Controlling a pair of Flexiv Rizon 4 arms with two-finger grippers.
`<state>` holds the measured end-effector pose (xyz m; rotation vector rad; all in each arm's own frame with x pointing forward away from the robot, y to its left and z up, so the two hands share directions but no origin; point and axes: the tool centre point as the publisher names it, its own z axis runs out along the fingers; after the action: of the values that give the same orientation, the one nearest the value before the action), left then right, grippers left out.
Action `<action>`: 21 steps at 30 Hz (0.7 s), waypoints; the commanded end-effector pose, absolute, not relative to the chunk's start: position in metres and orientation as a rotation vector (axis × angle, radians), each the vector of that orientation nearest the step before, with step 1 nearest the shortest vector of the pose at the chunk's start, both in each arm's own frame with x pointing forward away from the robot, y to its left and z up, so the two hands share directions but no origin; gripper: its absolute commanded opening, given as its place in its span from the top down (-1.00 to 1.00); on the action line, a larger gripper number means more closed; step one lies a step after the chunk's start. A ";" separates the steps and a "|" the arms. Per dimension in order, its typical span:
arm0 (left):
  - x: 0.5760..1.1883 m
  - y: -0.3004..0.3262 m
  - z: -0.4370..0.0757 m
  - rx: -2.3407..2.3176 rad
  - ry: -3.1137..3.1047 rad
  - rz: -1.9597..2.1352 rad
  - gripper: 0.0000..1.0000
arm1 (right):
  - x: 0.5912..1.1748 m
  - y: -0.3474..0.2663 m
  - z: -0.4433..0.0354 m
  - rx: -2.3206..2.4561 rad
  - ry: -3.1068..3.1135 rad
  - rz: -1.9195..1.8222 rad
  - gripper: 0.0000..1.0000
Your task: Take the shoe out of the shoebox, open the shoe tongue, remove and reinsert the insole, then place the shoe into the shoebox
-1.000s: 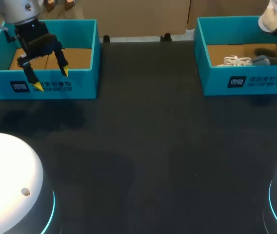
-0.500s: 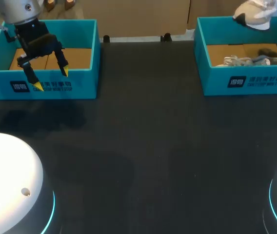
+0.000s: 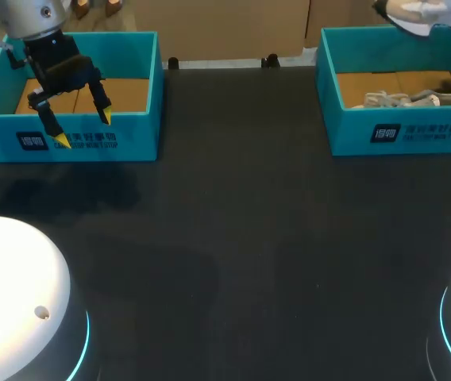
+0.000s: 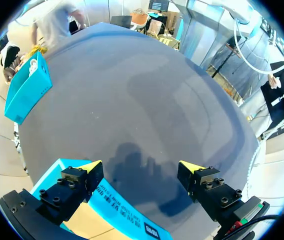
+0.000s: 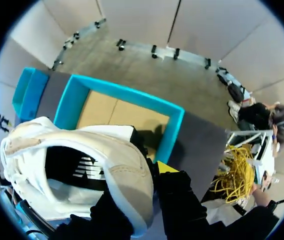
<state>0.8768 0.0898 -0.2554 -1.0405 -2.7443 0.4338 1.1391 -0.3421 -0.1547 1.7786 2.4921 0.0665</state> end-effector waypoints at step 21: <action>0.904 0.131 -0.224 0.875 -3.032 -0.042 -1.00 | 1.129 -0.332 -0.169 1.906 2.402 0.047 1.00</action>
<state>0.9136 0.1355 -0.2243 -0.2682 -2.9484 0.3219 1.1302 -0.3314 -0.1703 1.9069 2.4032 0.0439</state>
